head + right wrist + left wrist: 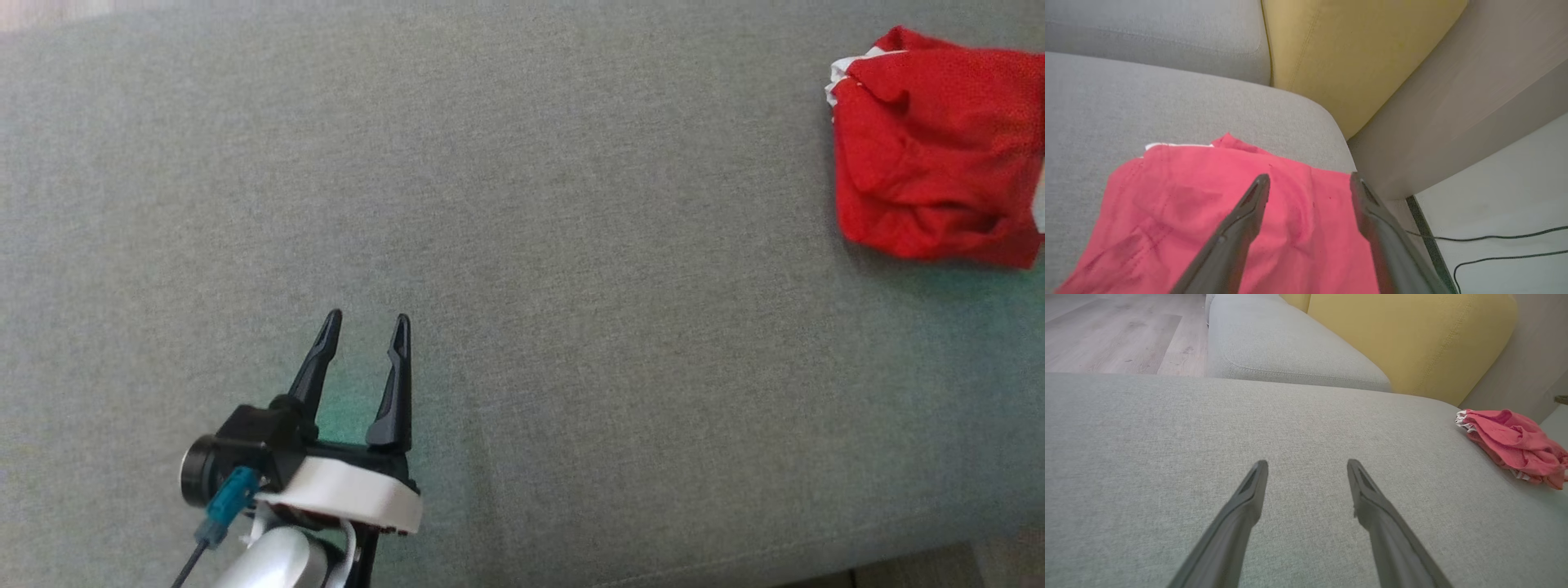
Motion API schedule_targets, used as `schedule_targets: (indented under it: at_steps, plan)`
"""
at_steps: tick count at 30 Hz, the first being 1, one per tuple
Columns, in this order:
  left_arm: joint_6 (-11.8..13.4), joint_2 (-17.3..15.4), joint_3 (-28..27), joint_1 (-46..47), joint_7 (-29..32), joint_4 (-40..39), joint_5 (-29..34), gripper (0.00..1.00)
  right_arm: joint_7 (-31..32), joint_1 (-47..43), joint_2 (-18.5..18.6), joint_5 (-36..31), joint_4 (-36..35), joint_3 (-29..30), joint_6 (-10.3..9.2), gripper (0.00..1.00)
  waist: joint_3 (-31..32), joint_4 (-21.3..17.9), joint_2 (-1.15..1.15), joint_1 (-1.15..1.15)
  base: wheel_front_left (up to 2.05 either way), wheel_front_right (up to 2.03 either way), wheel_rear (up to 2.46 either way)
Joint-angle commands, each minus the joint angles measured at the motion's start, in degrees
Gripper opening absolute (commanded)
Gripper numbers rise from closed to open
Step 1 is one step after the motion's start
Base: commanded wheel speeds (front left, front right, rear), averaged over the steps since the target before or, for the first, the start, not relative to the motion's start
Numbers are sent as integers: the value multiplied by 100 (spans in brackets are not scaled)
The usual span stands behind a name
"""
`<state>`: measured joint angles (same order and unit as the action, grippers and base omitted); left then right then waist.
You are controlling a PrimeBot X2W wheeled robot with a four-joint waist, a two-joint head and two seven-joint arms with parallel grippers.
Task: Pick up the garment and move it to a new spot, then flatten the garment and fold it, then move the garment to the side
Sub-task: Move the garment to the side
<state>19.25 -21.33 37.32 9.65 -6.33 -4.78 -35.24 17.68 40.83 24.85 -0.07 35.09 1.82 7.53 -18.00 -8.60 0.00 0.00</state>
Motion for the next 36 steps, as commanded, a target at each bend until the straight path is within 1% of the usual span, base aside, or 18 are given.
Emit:
schedule_targets:
  at_steps: [1, 6, 12, 17, 21, 22, 25, 29, 33, 36]
  plan:
    - [42, -109, -178, 155, -62, -166, 9, 100, -81, 80, 20, 21, -271, -105, -4, 100, 79, 3, 0, 0, 0, 0, 0]
    - [39, -99, -324, 118, -217, -71, -105, 100, -301, -17, -195, 148, -593, -364, -4, 100, 395, 66, 0, 0, 0, 0, 0]
    - [10, -84, -578, -44, -470, 146, -329, 100, -605, -429, -606, 378, -1022, -625, -4, 100, 941, 219, 0, 0, 0, 0, 0]
    - [22, -46, -809, -336, -650, 374, -522, 100, -873, -1046, -1040, 651, -1392, -702, -4, 100, 1412, 389, 0, 0, 0, 0, 0]
    - [53, -57, -964, -640, -748, 524, -578, 100, -1066, -1706, -1478, 656, -1781, -639, -4, 100, 1721, 539, 0, 0, 0, 0, 0]
    - [53, -57, -964, -640, -748, 524, -578, 100, -1066, -1706, -1478, 656, -1781, -639, -4, 100, 1721, 539, 0, 0, 0, 0, 0]
    - [80, -44, -1036, -856, -791, 594, -582, 100, -1195, -2241, -1805, 610, -2072, -570, -4, 100, 1838, 679, 0, 0, 0, 0, 0]
    - [41, 5, -1108, -1064, -825, 625, -604, 100, -1362, -2880, -2082, 432, -2434, -549, -4, 100, 1883, 855, 0, 0, 0, 0, 0]
    - [-4, 5, -1042, -1171, -837, 701, -515, 100, -1581, -3470, -2186, 258, -2743, -477, -4, 100, 1885, 994, 0, 0, 0, 0, 0]
    - [-43, 32, -1012, -1218, -842, 741, -507, 100, -1720, -3834, -2193, 520, -2903, -479, -4, 100, 1879, 1058, 0, 0, 0, 0, 0]
